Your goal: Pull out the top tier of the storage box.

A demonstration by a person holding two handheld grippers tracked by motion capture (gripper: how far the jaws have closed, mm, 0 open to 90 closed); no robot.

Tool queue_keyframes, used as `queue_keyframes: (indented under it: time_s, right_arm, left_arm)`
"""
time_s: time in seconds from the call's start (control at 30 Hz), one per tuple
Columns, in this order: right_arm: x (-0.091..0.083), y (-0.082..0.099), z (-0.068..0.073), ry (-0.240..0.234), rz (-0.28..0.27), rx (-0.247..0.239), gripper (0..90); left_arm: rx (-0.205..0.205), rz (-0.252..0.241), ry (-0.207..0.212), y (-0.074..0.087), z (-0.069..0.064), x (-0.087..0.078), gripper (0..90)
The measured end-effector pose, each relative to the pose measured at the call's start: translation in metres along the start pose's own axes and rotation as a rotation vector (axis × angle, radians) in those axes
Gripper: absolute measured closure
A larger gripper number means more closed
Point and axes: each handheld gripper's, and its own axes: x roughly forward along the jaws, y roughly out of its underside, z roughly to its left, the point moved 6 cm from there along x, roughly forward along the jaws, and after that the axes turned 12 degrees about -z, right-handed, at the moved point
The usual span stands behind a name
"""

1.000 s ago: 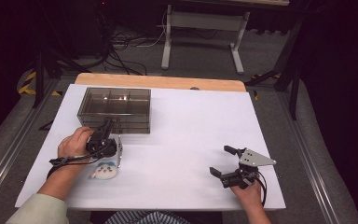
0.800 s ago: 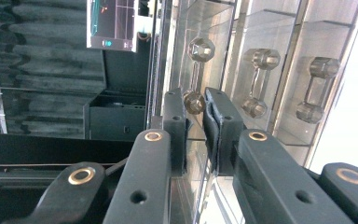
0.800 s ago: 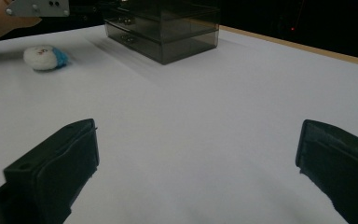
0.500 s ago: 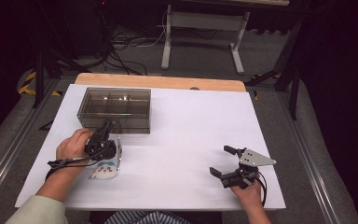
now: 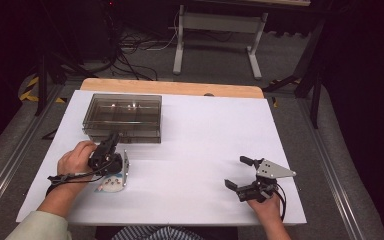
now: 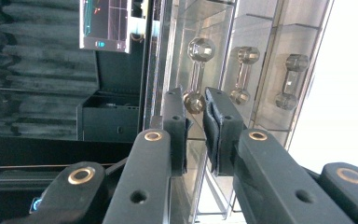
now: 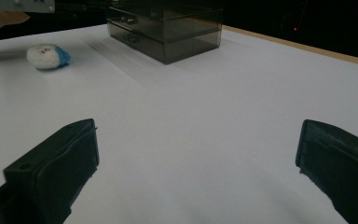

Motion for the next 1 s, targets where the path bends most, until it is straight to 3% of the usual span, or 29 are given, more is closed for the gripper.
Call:
queue_keyframes:
  time_s: [0.4,0.47,0.5,0.53,0.6,0.63,0.67,0.7,0.73,0.77,0.8,0.87,0.9,0.93,1.0]
  right_arm:
    - [0.000,0.000,0.000,-0.002,-0.001,-0.004,0.0]
    - [0.000,0.000,0.000,-0.002,0.000,-0.006,0.0]
    - [0.000,0.000,0.000,-0.002,0.000,-0.006,0.0]
    - [0.000,0.000,0.000,-0.005,-0.003,-0.011,0.0]
    - [0.001,0.000,0.000,-0.005,-0.002,-0.010,0.0]
    - [0.000,0.000,0.000,-0.005,-0.003,-0.010,0.0]
    - [0.000,0.000,0.000,-0.004,-0.001,-0.010,0.0]
    - [0.000,0.000,0.000,-0.004,-0.002,-0.009,0.0]
    - [0.000,0.000,0.000,-0.004,-0.002,-0.007,0.0]
    - [0.000,0.000,0.000,-0.004,-0.002,-0.005,0.0]
    - [0.000,0.000,0.000,-0.004,-0.002,-0.004,0.0]
    - [0.000,0.000,0.000,-0.003,-0.001,-0.002,0.0]
    - [0.000,0.000,0.000,-0.003,-0.001,-0.002,0.0]
    - [0.000,0.000,0.000,-0.002,-0.001,-0.001,0.0]
    - [0.001,0.000,0.000,-0.003,-0.003,0.001,0.0]
  left_arm:
    - [-0.019,-0.006,0.025,0.000,-0.001,-0.004,79.0]
    - [-0.074,-0.028,0.062,-0.001,0.001,-0.006,72.3]
    - [-0.074,-0.028,0.062,-0.001,0.001,-0.006,69.8]
    - [-0.142,-0.041,0.096,-0.002,0.005,-0.008,66.7]
    - [-0.219,-0.060,0.127,-0.002,0.010,-0.009,63.9]
    - [-0.219,-0.060,0.127,-0.002,0.010,-0.009,62.9]
    - [-0.277,-0.078,0.150,-0.002,0.013,-0.011,62.0]
    - [-0.277,-0.078,0.150,-0.002,0.013,-0.011,61.2]
    - [-0.334,-0.100,0.173,-0.002,0.016,-0.011,60.1]
    - [-0.365,-0.110,0.185,-0.002,0.018,-0.012,59.1]
    - [-0.365,-0.110,0.185,-0.002,0.018,-0.012,57.8]
    - [-0.432,-0.134,0.223,-0.001,0.022,-0.013,56.9]
    - [-0.432,-0.134,0.223,-0.001,0.022,-0.013,56.2]
    - [-0.492,-0.163,0.256,0.000,0.025,-0.014,54.6]
    - [-0.550,-0.187,0.292,0.001,0.029,-0.015,53.1]
